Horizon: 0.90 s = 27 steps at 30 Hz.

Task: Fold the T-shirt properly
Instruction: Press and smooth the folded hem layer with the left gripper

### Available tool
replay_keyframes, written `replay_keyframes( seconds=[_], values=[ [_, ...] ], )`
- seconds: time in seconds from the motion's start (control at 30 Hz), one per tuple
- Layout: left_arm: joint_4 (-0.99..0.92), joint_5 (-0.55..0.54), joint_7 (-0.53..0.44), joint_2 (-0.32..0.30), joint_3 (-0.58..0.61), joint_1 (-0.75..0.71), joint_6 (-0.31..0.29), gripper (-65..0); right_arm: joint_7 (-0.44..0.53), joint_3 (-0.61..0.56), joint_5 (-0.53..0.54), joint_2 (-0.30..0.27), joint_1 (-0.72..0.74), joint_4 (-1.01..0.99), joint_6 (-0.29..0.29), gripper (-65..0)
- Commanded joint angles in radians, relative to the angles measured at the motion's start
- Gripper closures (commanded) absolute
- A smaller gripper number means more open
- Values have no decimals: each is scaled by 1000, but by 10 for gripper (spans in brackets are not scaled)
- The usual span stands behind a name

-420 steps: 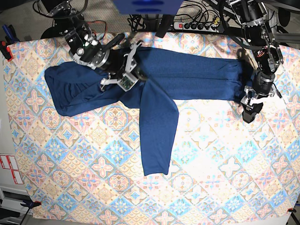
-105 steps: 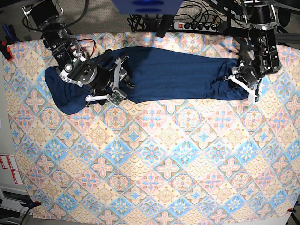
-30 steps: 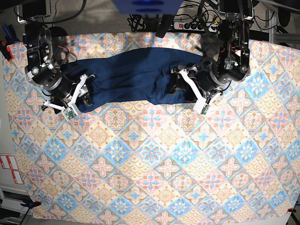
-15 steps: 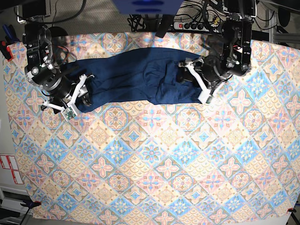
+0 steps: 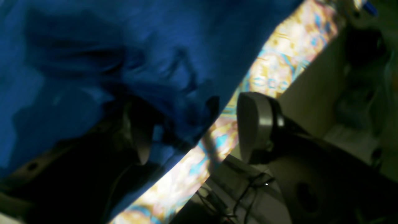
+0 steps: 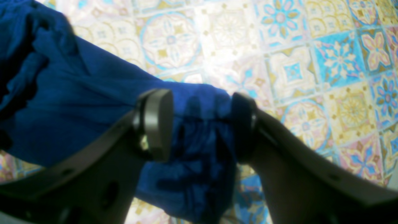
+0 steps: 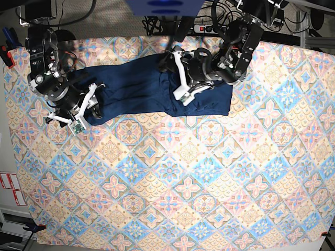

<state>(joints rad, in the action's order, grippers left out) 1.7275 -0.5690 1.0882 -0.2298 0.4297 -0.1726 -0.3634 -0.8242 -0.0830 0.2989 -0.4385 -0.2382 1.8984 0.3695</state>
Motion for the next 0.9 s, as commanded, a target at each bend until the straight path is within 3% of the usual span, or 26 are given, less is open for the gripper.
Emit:
replay_keyframes(
  seconds=[0.0,0.23,0.37,0.6,0.7,0.87],
  values=[
    [41,-16,-12,-12,22,11,-6,-402,21,9,10,-13,10,19,0,-288],
    [136,-26,-10,-59,102,11,-6,-402,21,9,12,-12,12,19,0,-288],
    [137,-105,-21,-122,93,12,-4,-402,21,9,12,-12,12,19,0,-288],
    [141,-236,-104,-148,-131,-51,-4,-396,21,9,12,-12,12,19,0,-288],
    [137,-263,-108,-147,-226,-64,-4,-324,21,9,12,-12,12,19,0,-288],
    [59,-260,-107,-145,-271,-55,2,-104,21,9,12,-10,12,19,0,-288]
  ],
)
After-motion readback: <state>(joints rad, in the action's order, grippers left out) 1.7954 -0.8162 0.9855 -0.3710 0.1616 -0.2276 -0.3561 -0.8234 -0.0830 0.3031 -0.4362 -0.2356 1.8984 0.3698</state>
